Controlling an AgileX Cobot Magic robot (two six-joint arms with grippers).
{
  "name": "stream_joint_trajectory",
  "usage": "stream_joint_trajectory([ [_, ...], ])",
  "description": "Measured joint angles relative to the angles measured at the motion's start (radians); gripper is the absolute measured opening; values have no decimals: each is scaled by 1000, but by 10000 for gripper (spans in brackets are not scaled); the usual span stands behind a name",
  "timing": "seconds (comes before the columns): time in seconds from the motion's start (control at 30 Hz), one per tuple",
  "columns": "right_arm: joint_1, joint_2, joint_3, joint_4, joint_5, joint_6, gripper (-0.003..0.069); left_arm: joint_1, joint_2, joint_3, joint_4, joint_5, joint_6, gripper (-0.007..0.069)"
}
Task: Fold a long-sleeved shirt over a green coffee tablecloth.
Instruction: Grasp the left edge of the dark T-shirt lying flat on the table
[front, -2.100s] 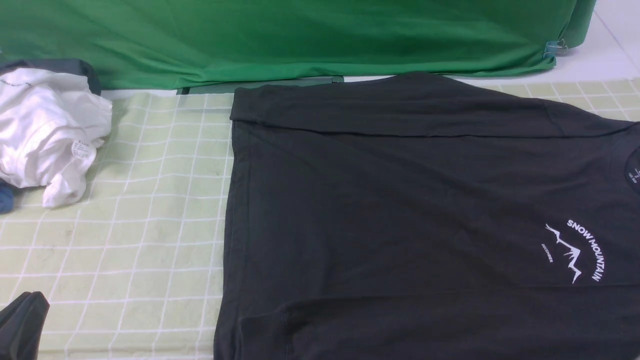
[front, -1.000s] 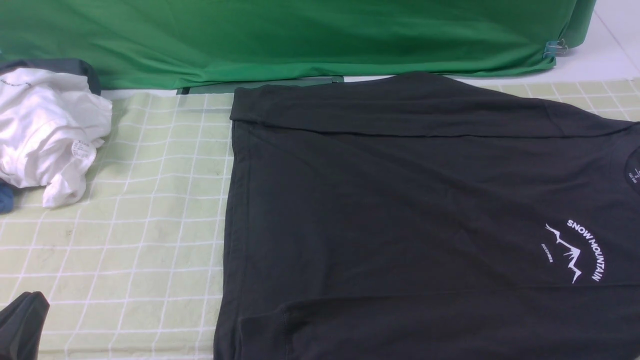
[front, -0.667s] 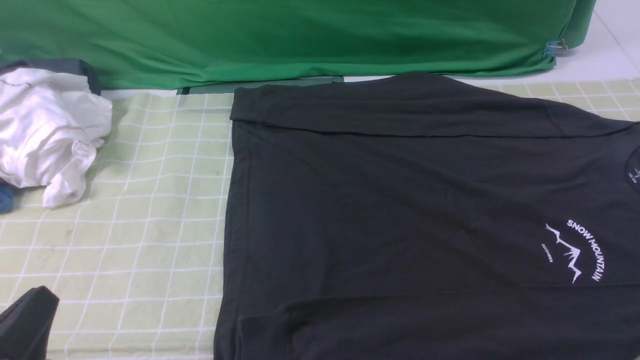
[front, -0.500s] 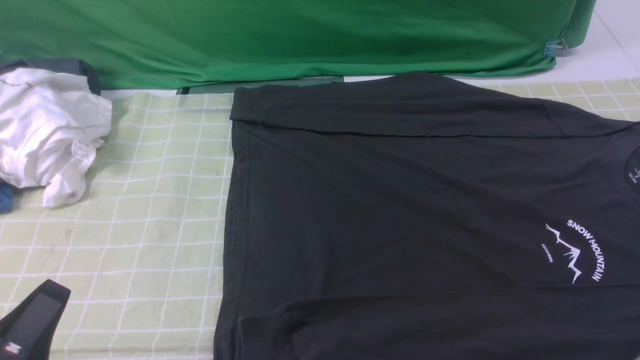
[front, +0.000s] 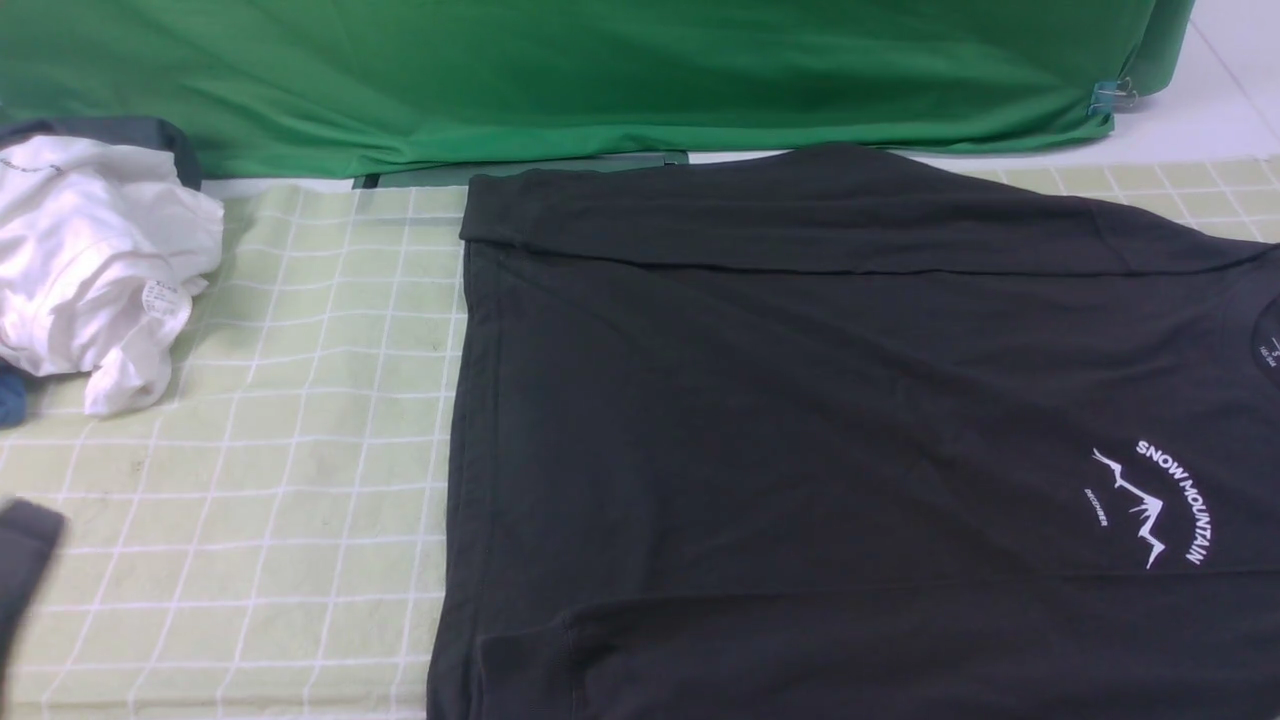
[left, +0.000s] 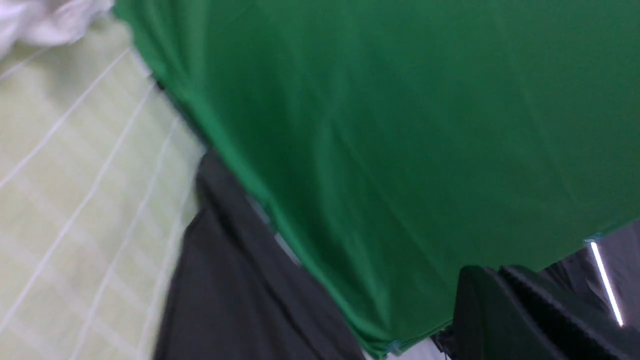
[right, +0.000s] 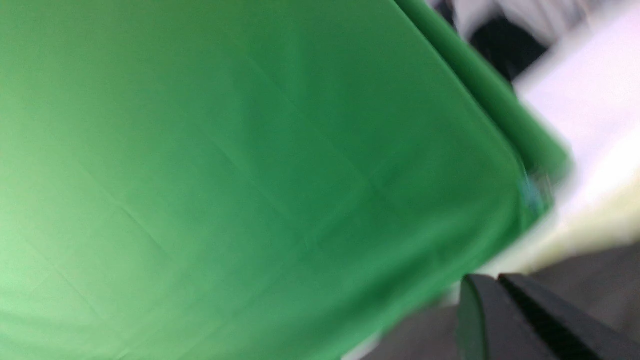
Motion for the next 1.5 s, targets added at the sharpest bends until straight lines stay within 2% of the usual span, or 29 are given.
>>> stream_joint_trajectory([
  [0.03,0,4,-10,0,3,-25,17,0,4,-24,9,5,0,17],
  [0.13,0,130,-240,0,114,-249,3,0,160,-261,171,165,5,17],
  [0.23,0,275,-440,0,344,-445,1,0,335,-422,252,364,61,17],
  [0.3,0,378,-581,1,536,-548,1,0,478,-515,266,521,148,17],
  [0.4,0,543,-728,1,850,-644,1,0,689,-586,236,694,274,17],
  [0.47,0,648,-771,0,1024,-679,5,0,838,-593,172,773,352,18],
  [0.53,0,687,-776,0,1072,-686,6,0,894,-592,135,799,393,20],
  [0.57,0,738,-776,-1,1121,-695,8,-1,961,-576,55,818,471,27],
  [0.63,0,784,-771,-1,1141,-700,11,-16,1036,-541,-49,827,555,39],
  [0.7,0,801,-767,0,1143,-701,13,-36,1069,-519,-84,828,586,47],
  [0.73,0,819,-767,0,1142,-701,15,-90,1124,-479,-107,802,606,67],
  [0.77,0,821,-767,1,1141,-701,15,-104,1130,-470,-107,788,607,69],
  [0.83,0,837,-767,4,1126,-701,21,-206,1208,-434,-86,684,598,107],
  [0.87,0,839,-767,4,1126,-701,22,-214,1221,-434,-81,666,595,111],
  [0.93,0,844,-767,7,1120,-701,28,-304,1304,-438,-38,575,553,167],
  [1.0,0,844,-767,7,1118,-701,30,-335,1336,-450,-14,553,540,199],
  [1.03,0,845,-767,8,1114,-701,33,-362,1377,-470,19,519,523,238],
  [1.23,0,845,-767,8,1100,-701,43,-388,1506,-572,94,453,491,385],
  [1.5,0,845,-767,8,1080,-701,55,-388,1590,-589,142,472,456,459],
])
